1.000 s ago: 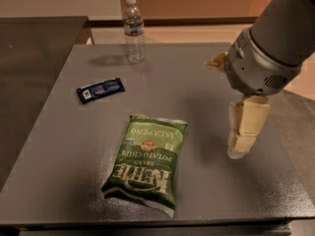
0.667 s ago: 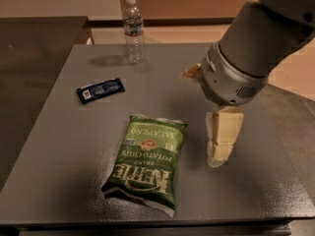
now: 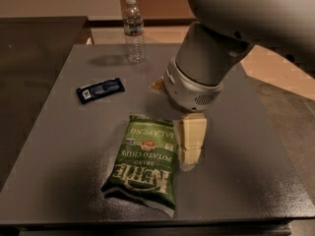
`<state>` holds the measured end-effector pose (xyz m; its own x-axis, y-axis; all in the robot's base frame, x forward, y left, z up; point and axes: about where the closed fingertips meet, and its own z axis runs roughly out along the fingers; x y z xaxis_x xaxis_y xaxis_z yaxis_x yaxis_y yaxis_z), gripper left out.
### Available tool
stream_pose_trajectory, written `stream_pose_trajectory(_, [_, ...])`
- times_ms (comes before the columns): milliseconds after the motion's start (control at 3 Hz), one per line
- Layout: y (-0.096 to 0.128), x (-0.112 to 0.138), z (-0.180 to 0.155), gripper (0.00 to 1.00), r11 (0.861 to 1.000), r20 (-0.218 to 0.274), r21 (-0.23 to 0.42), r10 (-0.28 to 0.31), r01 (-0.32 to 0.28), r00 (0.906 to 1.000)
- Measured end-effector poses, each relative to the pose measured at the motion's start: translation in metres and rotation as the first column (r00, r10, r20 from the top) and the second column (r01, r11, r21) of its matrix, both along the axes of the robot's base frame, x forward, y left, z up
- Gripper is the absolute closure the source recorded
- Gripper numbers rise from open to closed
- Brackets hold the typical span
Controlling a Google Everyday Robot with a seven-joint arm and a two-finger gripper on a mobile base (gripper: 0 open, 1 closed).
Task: Pick green jalapeno chip bag
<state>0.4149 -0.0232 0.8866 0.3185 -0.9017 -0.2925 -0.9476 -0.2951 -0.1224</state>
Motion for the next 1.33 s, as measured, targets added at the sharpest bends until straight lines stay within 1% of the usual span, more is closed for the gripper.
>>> stream_pose_trajectory(333, [0.017,0.003,-0.012,0.0,0.999,-0.015,-0.017,0.038,-0.039,0.9992])
stream_pose_trajectory(667, [0.019,0.004,-0.024,0.0,0.997,-0.028,-0.042,0.071,-0.072,0.9971])
stream_pose_trajectory(1000, [0.018,0.001,-0.04,0.0,0.989,-0.05,-0.073,0.125,-0.128,0.9909])
stream_pose_trajectory(1333, [0.017,-0.001,-0.051,0.0,0.981,-0.07,-0.095,0.163,-0.169,0.9842])
